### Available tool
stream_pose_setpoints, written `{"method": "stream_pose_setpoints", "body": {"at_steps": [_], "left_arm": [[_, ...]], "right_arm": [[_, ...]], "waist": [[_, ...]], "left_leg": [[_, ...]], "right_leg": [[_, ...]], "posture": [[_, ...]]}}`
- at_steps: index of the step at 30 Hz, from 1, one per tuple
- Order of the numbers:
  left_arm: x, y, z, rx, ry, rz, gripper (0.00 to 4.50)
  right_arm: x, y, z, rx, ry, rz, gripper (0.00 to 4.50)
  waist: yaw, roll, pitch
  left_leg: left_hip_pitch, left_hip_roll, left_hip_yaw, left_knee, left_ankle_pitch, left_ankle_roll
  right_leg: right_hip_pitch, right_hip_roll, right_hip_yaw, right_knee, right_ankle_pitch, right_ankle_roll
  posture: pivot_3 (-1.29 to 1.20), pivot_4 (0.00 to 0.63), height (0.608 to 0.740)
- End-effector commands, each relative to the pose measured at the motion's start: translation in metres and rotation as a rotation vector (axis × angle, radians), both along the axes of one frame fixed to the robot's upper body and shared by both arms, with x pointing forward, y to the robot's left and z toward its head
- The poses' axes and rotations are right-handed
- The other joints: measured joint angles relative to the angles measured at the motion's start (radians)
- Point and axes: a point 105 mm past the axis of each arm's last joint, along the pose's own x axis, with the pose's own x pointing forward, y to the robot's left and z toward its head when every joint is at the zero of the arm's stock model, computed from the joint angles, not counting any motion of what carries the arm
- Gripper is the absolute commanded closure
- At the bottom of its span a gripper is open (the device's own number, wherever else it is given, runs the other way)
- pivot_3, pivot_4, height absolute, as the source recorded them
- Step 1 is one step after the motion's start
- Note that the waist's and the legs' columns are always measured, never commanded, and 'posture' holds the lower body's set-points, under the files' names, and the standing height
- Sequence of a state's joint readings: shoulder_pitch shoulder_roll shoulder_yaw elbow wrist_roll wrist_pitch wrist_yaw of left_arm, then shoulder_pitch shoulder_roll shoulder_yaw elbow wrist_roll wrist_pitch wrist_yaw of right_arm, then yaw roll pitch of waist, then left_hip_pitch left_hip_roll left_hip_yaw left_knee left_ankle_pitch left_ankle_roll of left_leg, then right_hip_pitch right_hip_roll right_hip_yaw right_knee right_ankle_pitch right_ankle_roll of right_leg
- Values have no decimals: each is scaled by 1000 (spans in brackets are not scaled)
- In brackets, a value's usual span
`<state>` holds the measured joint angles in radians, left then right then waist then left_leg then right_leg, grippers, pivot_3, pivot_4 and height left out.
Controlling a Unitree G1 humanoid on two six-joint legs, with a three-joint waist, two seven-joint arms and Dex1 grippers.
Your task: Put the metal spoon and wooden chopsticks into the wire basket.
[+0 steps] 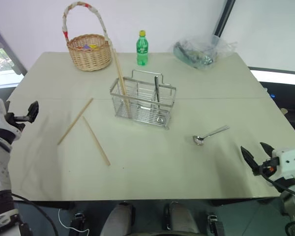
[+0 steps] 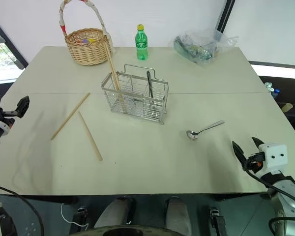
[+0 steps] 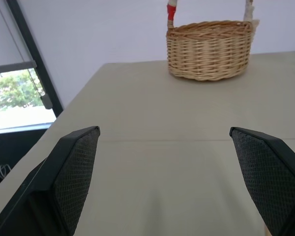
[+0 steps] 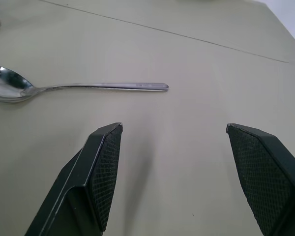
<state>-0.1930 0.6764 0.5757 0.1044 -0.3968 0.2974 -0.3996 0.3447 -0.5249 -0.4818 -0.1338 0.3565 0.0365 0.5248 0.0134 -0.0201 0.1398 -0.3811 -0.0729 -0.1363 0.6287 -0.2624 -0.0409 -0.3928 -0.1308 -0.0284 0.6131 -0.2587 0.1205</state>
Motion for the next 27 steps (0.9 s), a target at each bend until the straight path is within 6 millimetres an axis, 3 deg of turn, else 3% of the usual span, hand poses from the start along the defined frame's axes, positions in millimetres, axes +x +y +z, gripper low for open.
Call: {"method": "stream_pose_setpoints", "body": {"at_steps": [1,11,19,22,27], "left_arm": [[1,2,16,40,-34,-1,34],[4,-1,20,36,-43,-11,34],[8,-8,25,63,-28,-76,34],[10,-19,34,61,-26,-167,34],[4,-72,58,96,-5,-505,34]], "right_arm": [[0,-1,15,-15,-60,-14,1014],[2,-1,16,-15,-64,-14,1014],[11,-9,30,-67,-72,21,1014],[19,-11,40,-124,-60,83,1014],[40,1,77,-267,-32,314,1014]], "waist": [[0,0,0],[0,0,0],[0,0,0],[-1,0,0],[-3,0,2]], "left_leg": [[0,0,0,0,0,0],[0,0,0,0,1,2],[0,0,0,0,2,3],[0,0,0,1,2,3],[0,0,1,1,2,3]], "right_leg": [[0,0,0,0,0,0],[0,0,0,0,0,0],[0,0,0,0,0,0],[0,2,0,0,0,0],[0,2,0,0,1,-1]], "posture": [[0,150,674],[0,150,674],[0,150,674],[0,150,674],[0,150,674]]}}
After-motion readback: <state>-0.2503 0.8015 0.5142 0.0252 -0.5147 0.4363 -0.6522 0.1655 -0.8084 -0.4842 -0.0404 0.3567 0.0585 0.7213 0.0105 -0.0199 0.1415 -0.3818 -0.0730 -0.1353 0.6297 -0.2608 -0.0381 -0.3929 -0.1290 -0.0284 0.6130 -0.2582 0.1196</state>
